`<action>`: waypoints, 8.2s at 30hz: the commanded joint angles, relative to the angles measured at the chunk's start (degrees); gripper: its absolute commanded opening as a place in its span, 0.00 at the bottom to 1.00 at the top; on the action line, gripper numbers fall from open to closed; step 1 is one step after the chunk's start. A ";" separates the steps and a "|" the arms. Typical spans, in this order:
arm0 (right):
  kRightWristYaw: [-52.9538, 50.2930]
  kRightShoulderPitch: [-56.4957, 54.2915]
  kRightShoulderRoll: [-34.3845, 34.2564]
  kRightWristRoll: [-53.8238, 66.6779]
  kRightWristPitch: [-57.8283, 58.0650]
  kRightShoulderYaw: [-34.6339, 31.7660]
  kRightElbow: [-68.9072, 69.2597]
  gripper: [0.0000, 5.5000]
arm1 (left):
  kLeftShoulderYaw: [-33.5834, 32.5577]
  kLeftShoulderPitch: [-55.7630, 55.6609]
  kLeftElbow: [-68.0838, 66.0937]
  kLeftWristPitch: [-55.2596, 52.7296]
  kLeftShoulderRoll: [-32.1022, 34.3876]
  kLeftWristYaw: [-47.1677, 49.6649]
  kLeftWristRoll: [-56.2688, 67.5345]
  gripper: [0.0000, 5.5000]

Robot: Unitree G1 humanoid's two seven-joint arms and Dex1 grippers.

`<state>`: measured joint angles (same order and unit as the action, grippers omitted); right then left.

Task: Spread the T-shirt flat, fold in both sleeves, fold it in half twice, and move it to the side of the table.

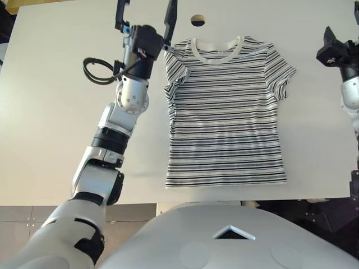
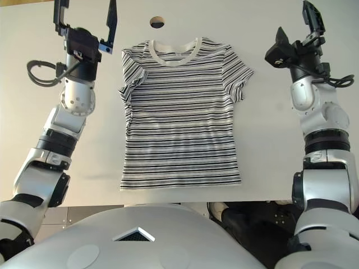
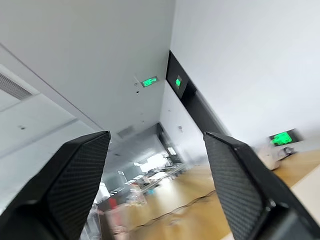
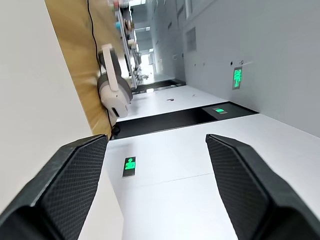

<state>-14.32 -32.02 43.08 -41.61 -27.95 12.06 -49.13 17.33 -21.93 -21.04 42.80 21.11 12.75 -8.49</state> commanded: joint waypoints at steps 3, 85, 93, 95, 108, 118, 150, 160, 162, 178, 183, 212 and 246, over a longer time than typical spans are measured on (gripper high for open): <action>3.69 -10.53 -0.36 -8.22 3.24 10.82 -16.97 0.66 | -8.62 6.34 7.52 -5.16 0.07 -3.74 4.81 0.63; -0.97 -7.69 -6.24 -11.50 -9.71 26.94 -6.32 0.08 | -13.35 9.26 -3.00 -0.88 -8.37 -7.75 -5.35 0.63; -0.53 -5.44 -3.44 -9.55 -11.09 24.66 -1.49 0.36 | -13.87 10.01 -2.19 0.12 -2.14 -8.85 -10.74 0.63; -0.29 -2.03 -0.52 -7.54 -11.83 22.11 3.49 0.42 | -13.69 12.49 -0.08 1.31 3.49 -10.38 -15.30 0.63; 21.53 44.81 22.73 9.19 -4.21 1.07 45.98 0.48 | -9.02 32.85 2.97 3.31 29.22 -27.62 -22.49 0.63; 42.31 54.95 29.54 11.38 -4.19 -1.72 61.99 0.48 | 2.92 37.90 23.71 3.50 34.50 -48.35 -10.30 0.63; 63.51 52.35 28.12 20.06 -9.14 0.93 67.56 0.02 | 8.97 36.36 24.67 4.69 33.55 -55.93 -5.93 0.08; 59.57 58.70 24.78 28.41 -6.13 -5.45 68.16 0.02 | 6.49 42.10 27.11 3.81 36.81 -56.70 5.63 0.02; 59.14 62.14 23.88 31.41 -5.95 -6.46 69.74 0.02 | 6.19 45.77 29.74 3.48 38.41 -57.20 8.76 0.02; 41.87 37.26 0.35 29.67 1.41 -8.70 56.97 0.02 | -4.54 26.65 17.60 -5.30 18.06 -38.87 -2.11 0.02; 25.44 19.55 -11.12 18.93 4.03 -5.71 33.56 0.02 | -1.74 8.96 -4.10 -7.01 7.47 -27.41 -13.45 0.02; 5.43 -16.86 -26.86 10.08 3.89 6.42 -24.27 0.45 | 4.19 -25.22 -55.19 -16.04 -3.40 -5.12 -24.79 0.38; 47.75 20.93 -0.38 -0.72 -16.08 28.88 52.08 0.51 | -10.56 4.69 -10.56 -13.00 5.73 11.22 -17.92 0.59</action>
<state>30.43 -10.55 47.23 -38.22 -43.61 36.18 5.26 7.78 -17.89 -32.63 30.36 26.27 25.11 -27.06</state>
